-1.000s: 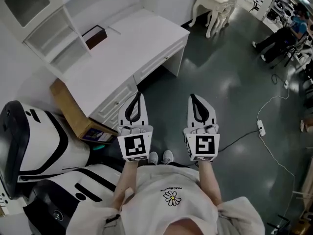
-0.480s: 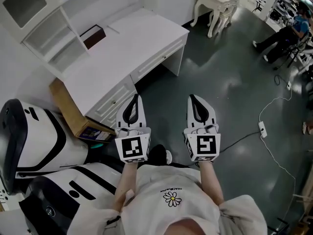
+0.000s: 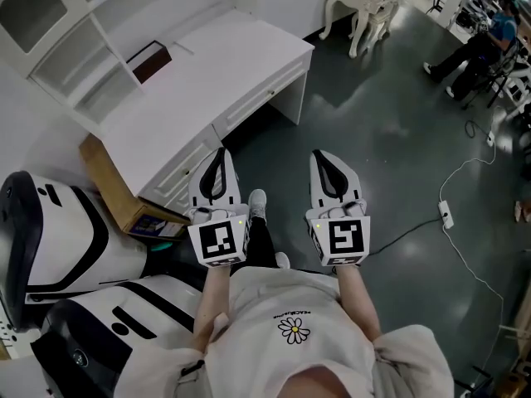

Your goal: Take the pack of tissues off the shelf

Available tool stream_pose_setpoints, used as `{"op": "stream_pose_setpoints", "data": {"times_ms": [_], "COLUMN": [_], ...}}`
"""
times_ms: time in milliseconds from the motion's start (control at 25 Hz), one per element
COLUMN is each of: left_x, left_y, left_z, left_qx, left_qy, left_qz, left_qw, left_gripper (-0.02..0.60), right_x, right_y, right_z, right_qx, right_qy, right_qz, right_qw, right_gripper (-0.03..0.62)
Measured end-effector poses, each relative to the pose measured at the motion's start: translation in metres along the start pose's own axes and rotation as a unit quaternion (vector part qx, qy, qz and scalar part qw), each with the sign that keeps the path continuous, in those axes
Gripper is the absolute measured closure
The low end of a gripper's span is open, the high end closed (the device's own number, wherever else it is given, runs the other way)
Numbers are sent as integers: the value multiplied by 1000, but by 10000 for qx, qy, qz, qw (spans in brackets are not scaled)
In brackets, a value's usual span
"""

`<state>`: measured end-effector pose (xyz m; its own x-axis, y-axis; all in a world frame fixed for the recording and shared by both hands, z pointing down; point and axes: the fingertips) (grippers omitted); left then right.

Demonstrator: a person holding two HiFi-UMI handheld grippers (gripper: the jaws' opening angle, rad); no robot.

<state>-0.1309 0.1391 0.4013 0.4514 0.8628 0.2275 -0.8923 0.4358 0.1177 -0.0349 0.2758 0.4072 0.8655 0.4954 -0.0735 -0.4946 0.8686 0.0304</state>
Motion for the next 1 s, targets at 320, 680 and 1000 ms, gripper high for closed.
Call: {"op": "stream_pose_setpoints", "data": {"times_ms": [320, 680, 1000], "left_x": [-9, -38, -94], "left_y": [-49, -118, -189], "left_z": [3, 18, 32], "left_qx": [121, 25, -47], "left_qy": [-19, 47, 179], "left_qz": [35, 47, -5], "left_qw": [9999, 10000, 9998], "left_gripper": [581, 581, 581], "right_x": [7, 19, 11], "right_y": [-42, -123, -219], "right_z": [6, 9, -5], "right_qx": [-6, -120, -186], "right_qy": [78, 103, 154], "right_qz": [-76, -185, -327], "right_qw": [9999, 9997, 9992], "right_gripper": [592, 592, 592]}}
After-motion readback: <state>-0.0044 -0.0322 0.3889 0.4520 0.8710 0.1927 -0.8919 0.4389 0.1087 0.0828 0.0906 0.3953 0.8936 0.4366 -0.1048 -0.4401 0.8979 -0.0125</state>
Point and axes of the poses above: the fingertips, and each gripper's own axes: y backward along the fingers, x to its right, z out of its underside, and after that the axes turned 6 degrees about -y, right-handed
